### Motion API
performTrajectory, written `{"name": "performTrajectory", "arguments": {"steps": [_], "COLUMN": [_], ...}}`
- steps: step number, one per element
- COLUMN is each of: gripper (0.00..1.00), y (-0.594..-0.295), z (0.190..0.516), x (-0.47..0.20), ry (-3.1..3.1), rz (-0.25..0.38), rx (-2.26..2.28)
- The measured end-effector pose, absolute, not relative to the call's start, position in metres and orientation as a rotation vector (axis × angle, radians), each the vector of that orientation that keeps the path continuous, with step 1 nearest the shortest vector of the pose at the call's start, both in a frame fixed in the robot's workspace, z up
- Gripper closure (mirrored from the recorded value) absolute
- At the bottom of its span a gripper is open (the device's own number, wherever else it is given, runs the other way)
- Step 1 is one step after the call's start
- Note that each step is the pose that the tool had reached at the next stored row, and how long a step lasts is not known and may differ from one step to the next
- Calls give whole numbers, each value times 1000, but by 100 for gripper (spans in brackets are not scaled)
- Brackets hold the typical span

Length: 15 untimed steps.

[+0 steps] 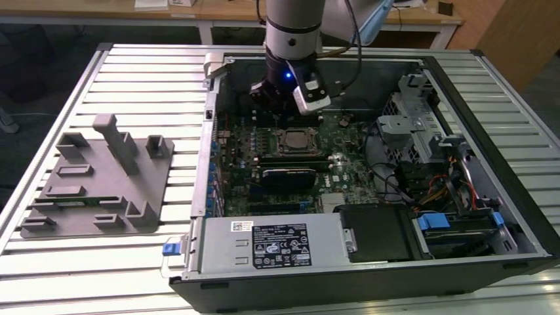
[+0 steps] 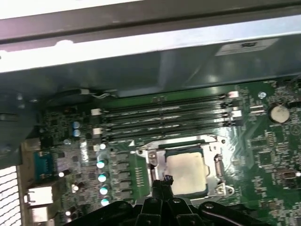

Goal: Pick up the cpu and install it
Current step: 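Install the first cpu locking lever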

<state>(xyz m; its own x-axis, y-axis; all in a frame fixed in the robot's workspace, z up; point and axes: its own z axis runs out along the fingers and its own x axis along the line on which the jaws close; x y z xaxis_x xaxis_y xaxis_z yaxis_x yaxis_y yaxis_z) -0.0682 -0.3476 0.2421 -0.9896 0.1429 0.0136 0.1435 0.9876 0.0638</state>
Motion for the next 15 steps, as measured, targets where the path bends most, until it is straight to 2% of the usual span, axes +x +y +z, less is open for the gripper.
{"name": "performTrajectory", "arguments": {"steps": [12, 15], "gripper": [89, 89], "y": [-348, -348], "z": [242, 242], "x": [-89, -90], "ry": [-3123, -3120], "rz": [-103, -136], "rx": [-225, -225]}}
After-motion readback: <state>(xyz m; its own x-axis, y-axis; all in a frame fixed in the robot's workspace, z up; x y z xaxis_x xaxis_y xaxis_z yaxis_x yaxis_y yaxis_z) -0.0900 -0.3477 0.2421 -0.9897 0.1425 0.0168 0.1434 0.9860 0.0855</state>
